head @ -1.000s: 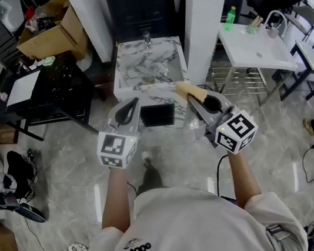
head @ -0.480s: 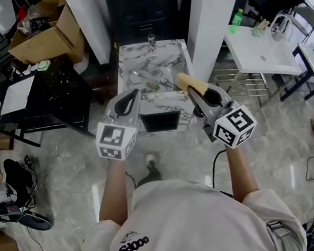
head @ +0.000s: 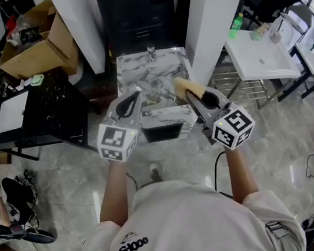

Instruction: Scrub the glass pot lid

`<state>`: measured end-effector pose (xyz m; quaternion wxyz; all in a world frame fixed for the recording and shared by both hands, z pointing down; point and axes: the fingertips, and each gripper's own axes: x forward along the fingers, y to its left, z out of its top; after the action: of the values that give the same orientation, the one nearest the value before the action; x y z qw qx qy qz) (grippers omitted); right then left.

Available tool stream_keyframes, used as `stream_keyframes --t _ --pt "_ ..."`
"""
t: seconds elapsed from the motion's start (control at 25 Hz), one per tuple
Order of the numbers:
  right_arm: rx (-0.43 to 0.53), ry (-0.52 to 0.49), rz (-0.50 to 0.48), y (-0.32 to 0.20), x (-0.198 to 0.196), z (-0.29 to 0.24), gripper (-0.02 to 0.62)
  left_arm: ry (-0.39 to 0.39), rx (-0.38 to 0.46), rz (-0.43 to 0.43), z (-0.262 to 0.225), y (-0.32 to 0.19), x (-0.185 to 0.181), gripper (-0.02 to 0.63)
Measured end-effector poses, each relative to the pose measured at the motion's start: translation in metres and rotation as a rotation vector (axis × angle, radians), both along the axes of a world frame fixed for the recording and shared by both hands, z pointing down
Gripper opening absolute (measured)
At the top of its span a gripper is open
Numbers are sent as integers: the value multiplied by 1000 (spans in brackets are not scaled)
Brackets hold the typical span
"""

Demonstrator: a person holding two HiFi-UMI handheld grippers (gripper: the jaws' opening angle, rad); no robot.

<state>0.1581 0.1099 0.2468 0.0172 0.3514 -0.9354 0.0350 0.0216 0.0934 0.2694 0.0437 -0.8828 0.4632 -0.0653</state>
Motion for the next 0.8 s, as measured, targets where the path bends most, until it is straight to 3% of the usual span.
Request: stream_keyframes --t 0.8 --pt "-59 11 93 -108 -61 16 49 22 -33 12 17 -102 -73 9"
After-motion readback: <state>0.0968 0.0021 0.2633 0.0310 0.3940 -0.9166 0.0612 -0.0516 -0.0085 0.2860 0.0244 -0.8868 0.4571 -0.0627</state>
